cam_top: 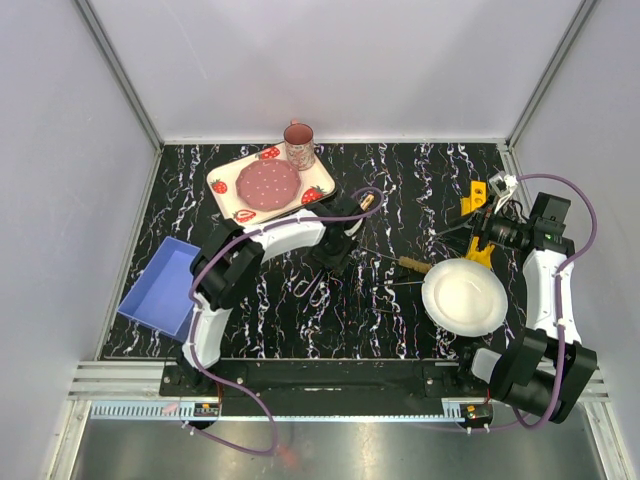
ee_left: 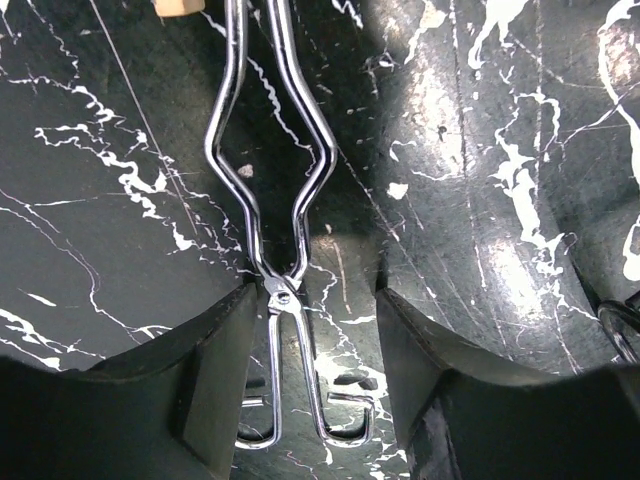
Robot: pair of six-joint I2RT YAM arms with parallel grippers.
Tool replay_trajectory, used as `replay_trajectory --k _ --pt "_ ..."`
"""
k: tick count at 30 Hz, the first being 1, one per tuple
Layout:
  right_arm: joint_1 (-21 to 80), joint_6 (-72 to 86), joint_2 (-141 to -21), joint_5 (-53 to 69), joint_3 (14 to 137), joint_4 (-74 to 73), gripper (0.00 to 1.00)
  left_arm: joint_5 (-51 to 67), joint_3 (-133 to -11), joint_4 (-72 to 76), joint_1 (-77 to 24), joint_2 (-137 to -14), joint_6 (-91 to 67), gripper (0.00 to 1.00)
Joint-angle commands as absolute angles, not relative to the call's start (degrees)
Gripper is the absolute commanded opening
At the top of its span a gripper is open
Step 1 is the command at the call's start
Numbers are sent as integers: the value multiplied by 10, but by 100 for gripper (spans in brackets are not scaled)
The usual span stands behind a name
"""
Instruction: Organize the chemistry lab equipment
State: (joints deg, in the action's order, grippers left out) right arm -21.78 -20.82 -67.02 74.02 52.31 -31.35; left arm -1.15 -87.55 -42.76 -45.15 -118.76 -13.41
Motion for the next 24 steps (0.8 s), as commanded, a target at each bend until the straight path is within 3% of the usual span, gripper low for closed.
replay_trajectory --k 1,10,18,24 --pt "-217 -220 -657 739 536 -313 100 -55 -910 -442 -460 -1203 -121 54" --pt "-217 -221 -651 739 536 -316 100 -89 -915 -453 -470 -1226 -113 45" --pt "-217 -224 -650 742 537 -318 100 -101 -918 -454 -470 -1218 -102 10" --pt "-217 -227 -649 743 538 -321 100 -126 -874 -459 -470 -1139 -78 8"
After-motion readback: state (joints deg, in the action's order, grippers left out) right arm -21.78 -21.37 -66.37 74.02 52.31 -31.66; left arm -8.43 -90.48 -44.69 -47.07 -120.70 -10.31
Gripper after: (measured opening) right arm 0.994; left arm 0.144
